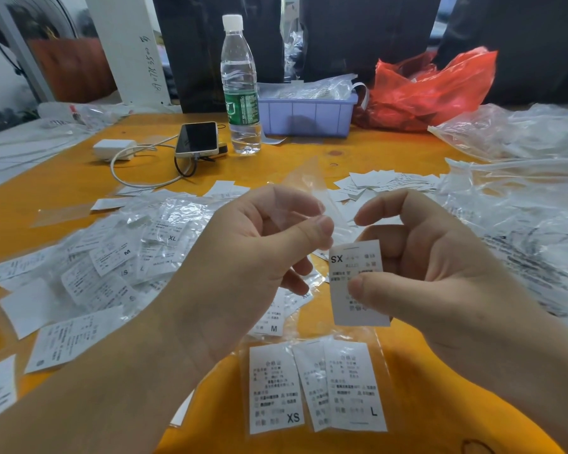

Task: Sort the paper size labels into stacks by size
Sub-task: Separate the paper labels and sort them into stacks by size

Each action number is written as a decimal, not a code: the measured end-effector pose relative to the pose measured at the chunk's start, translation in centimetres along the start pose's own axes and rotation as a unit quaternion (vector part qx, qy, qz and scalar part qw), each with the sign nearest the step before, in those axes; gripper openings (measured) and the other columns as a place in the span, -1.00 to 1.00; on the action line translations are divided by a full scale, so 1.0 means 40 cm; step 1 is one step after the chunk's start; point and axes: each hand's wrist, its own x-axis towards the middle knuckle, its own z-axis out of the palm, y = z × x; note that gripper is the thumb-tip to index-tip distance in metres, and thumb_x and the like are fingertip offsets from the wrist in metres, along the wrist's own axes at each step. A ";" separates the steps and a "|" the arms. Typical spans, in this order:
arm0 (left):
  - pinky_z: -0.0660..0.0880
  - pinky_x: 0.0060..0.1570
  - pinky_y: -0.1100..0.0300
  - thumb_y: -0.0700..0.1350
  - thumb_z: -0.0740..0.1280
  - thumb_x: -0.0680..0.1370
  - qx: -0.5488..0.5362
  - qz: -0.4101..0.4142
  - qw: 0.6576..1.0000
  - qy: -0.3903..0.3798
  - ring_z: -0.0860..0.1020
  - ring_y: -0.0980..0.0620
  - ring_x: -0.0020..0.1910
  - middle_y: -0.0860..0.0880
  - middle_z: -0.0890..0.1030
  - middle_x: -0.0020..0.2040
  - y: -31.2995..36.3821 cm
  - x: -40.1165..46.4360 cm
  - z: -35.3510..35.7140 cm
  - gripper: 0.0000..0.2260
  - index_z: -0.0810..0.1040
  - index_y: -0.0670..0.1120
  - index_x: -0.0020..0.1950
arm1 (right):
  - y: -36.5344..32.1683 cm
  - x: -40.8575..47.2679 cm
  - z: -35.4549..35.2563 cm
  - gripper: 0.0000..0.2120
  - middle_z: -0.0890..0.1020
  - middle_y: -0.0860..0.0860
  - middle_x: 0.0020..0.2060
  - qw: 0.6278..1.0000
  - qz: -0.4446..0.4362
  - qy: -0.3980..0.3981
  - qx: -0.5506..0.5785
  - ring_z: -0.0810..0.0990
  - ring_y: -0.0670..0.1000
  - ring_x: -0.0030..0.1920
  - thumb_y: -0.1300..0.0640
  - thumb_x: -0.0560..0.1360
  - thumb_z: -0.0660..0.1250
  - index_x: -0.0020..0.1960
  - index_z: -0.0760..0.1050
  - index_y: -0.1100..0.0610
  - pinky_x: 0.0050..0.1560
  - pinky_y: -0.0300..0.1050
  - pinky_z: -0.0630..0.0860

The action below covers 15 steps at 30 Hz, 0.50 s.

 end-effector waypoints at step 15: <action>0.50 -0.45 0.25 -0.03 0.42 0.33 -0.009 -0.011 1.000 0.002 0.53 0.11 -0.42 0.00 0.66 -0.32 0.003 0.002 -0.006 -0.80 0.61 -0.05 -0.08 | -0.008 0.003 0.000 -0.57 0.61 -0.03 -0.32 0.999 -0.021 0.003 0.037 0.61 0.03 -0.30 0.36 0.29 0.32 0.11 0.43 0.06 -0.28 -0.14 0.61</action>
